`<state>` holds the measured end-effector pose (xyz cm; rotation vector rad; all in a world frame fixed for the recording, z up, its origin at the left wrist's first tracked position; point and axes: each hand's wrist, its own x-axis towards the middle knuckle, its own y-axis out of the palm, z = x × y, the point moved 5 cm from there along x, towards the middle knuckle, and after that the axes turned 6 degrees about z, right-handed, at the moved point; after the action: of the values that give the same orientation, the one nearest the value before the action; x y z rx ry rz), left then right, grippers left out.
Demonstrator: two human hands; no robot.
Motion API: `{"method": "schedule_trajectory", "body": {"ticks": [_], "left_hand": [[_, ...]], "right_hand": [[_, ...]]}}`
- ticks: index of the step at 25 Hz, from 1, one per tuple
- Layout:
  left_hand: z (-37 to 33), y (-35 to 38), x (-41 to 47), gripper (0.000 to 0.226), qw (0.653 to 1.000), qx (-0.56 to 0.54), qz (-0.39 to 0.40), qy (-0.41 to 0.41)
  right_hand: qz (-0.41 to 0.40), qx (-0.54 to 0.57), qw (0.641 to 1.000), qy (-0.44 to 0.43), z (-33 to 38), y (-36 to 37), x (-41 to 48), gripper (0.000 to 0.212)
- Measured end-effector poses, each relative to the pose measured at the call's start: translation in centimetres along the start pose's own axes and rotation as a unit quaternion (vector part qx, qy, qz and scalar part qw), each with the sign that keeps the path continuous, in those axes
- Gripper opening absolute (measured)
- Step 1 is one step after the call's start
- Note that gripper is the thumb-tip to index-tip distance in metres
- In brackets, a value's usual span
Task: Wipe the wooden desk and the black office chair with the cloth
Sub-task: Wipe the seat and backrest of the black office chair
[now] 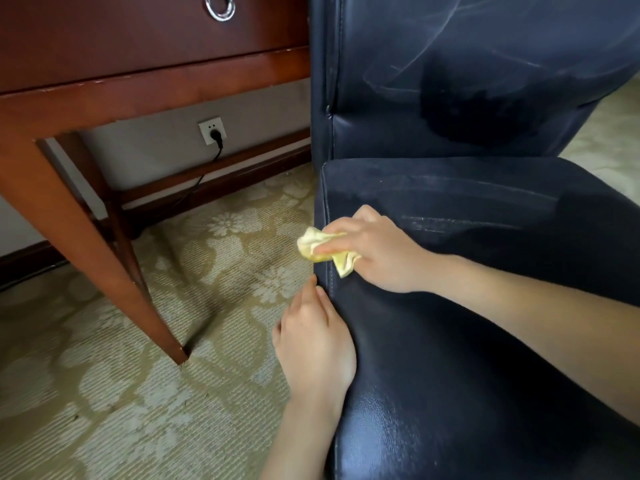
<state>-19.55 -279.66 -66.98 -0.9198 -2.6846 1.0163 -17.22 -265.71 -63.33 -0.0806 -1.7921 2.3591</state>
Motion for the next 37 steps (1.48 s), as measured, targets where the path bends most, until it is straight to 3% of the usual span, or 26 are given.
{"method": "schedule_trajectory", "body": {"ticks": [4, 10, 13, 16, 20, 22, 27, 32, 34, 37], "left_hand": [[0.1, 0.1, -0.2, 0.029, 1.000, -0.001, 0.003, -0.001], [0.0, 0.1, -0.4, 0.040, 1.000, 0.004, -0.005, 0.006], [0.2, 0.1, -0.3, 0.040, 1.000, 0.006, -0.005, 0.005], [0.3, 0.1, -0.4, 0.040, 1.000, 0.003, -0.004, 0.002], [0.4, 0.2, -0.2, 0.040, 1.000, 0.000, -0.013, 0.010], [0.4, 0.2, -0.2, 0.039, 1.000, -0.001, -0.018, 0.012], [0.2, 0.1, 0.0, 0.038, 1.000, 0.019, -0.010, 0.013], [-1.1, 0.4, 1.0, 0.046, 0.985, 0.146, 0.024, 0.092], [-2.4, 0.9, 2.2, 0.049, 0.977, 0.179, 0.038, 0.112], [-4.6, 1.9, 4.8, 0.053, 0.968, 0.212, 0.050, 0.123]], "right_hand": [[0.004, 0.039, 0.999, -0.016, 1.6, 0.6, -5.2, 0.065], [-0.034, 0.074, 0.996, -0.021, -2.5, -0.4, -11.0, 0.074], [-0.060, 0.088, 0.993, 0.041, -7.6, -1.7, -11.0, 0.071], [-0.075, 0.010, 0.985, 0.155, -12.1, -3.0, -10.1, 0.066], [-0.131, 0.013, 0.922, 0.364, -13.8, -3.7, -7.3, 0.063], [-0.144, 0.044, 0.895, 0.420, -12.1, -3.2, -5.0, 0.059], [-0.076, -0.029, 0.966, 0.244, -5.1, -0.8, -0.9, 0.060], [-0.052, 0.010, 0.994, 0.099, -2.4, -0.4, -5.3, 0.063], [-0.044, 0.019, 0.996, 0.074, -2.5, -0.7, -8.2, 0.064], [-0.064, 0.019, 0.991, 0.118, -4.7, -1.5, -12.6, 0.072]]}}
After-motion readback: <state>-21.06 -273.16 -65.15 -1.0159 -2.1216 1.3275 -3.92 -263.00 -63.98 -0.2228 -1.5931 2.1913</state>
